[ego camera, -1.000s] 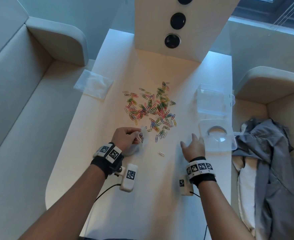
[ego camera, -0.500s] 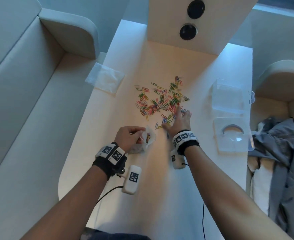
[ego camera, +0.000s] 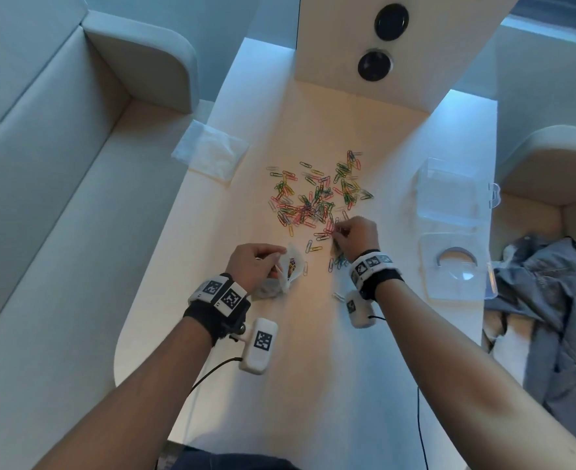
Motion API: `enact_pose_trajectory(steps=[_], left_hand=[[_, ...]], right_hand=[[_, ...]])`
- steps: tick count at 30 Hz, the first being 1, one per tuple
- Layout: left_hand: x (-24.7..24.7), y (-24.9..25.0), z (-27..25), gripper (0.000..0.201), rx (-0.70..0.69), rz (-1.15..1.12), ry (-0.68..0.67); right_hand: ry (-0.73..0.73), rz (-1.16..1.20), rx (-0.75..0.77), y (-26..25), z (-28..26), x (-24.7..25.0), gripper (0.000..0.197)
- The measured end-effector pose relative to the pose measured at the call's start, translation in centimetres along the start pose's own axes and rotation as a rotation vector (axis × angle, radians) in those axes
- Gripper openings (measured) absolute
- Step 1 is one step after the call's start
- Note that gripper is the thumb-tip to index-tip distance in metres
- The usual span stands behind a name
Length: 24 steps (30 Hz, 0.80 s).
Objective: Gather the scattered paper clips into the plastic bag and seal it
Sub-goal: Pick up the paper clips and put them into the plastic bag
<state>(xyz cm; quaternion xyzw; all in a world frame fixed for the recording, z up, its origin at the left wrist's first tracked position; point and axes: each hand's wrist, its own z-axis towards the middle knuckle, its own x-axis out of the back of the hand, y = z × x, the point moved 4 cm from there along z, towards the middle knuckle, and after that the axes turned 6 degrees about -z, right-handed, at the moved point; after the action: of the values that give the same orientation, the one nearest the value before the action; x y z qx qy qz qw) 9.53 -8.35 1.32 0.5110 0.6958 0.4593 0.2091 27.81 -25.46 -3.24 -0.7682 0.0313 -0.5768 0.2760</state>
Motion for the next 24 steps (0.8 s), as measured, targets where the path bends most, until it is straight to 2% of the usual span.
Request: enact_pose_trajectory(steps=[2,4,6,9,11,13,16,19,22,24], left_hand=[[-0.1,0.1,0.1,0.019,0.003,0.002,0.006],[-0.3,0.2,0.1,0.019,0.008,-0.007,0.010],[-0.6,0.6,0.1,0.019,0.008,-0.022,0.017],[-1.1,1.0,0.1,0.019,0.009,-0.044,0.030],[-1.3,1.2,0.1,0.019,0.002,-0.043,0.028],[-1.5,1.3,0.0,0.019,-0.009,-0.048,0.014],[-1.6,1.4,-0.4,0.021,-0.030,-0.036,0.010],[-1.7,1.4,-0.7,0.019,-0.049,-0.023,0.008],[-1.6,1.6,-1.0,0.019,-0.061,-0.009,0.006],[-1.4,1.6,-1.1,0.019,-0.068,-0.001,0.007]], right_hand=[[-0.026,0.389,-0.287,1.2,-0.8,0.8,0.022],[-0.164,0.933,-0.484,1.1,-2.4,0.8,0.025],[-0.262,1.359,-0.548,0.2,-4.0,1.1,0.031],[-0.425,1.547,-0.479,-2.3,-6.1,1.8,0.034],[-0.549,1.501,-0.397,-4.3,-7.7,1.9,0.030],[-0.606,1.337,-0.328,-5.9,-8.8,1.6,0.025],[-0.485,1.010,-0.323,-6.9,-9.0,0.8,0.021],[-0.428,0.840,-0.357,-7.4,-8.7,0.2,0.023],[-0.398,0.560,-0.239,-7.7,-8.4,0.2,0.028],[-0.319,0.429,-0.161,-8.0,-8.5,0.7,0.020]])
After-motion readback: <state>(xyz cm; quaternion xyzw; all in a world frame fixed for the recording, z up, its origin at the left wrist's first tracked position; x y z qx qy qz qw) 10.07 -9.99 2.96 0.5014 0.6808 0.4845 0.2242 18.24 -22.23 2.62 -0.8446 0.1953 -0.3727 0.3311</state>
